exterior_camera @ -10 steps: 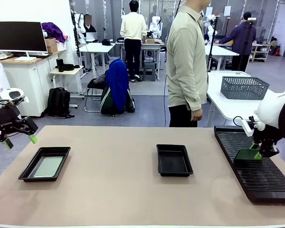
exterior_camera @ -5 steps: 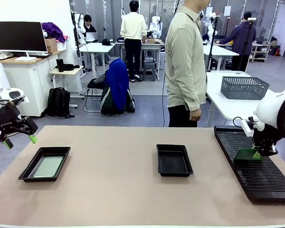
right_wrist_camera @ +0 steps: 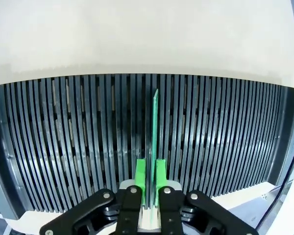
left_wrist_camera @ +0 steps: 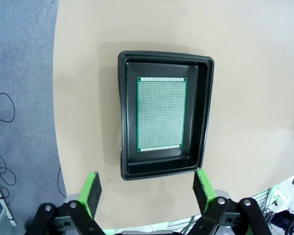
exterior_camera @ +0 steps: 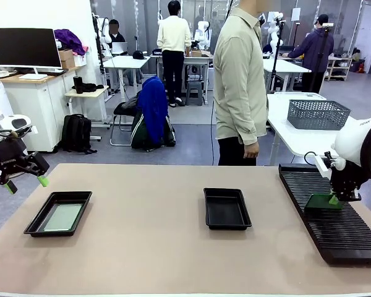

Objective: Inspect and transfer BCBs to ESD trays.
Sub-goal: Pick up the Blank PCB from the PCB Rack and place it in the right ESD tray.

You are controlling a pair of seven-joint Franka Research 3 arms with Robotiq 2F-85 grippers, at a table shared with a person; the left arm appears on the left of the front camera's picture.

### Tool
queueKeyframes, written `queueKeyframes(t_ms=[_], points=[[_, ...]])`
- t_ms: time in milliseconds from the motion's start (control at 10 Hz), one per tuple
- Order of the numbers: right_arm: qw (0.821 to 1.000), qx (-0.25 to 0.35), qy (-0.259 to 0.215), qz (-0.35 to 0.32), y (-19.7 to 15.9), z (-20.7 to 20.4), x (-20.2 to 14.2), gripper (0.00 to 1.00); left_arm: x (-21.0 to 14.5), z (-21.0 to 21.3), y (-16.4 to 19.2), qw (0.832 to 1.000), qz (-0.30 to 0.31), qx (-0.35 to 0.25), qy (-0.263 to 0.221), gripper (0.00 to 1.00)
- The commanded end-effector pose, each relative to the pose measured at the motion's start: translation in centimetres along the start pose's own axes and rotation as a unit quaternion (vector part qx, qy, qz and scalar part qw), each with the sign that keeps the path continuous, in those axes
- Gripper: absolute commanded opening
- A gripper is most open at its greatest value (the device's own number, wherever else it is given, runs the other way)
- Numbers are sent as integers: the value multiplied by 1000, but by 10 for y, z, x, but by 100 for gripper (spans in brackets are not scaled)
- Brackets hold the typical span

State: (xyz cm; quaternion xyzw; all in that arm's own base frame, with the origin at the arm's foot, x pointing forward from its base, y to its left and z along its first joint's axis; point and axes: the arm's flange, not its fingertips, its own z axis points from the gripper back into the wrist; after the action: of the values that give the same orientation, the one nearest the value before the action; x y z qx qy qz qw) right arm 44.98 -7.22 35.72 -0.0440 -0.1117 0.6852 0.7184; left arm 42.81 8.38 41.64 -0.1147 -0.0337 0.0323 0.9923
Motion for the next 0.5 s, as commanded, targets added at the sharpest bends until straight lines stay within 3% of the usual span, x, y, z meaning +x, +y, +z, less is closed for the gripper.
queueKeyframes(t_ms=[0, 400], points=[[1000, 3, -16, 9, -2, -5, -8, 6, 1, -1, 2, 1000, -7, -3, -5, 100], [1000, -3, -3, -1, -3, 1, -1, 0, 1, -1, 2, 1000, -7, -3, -5, 100]])
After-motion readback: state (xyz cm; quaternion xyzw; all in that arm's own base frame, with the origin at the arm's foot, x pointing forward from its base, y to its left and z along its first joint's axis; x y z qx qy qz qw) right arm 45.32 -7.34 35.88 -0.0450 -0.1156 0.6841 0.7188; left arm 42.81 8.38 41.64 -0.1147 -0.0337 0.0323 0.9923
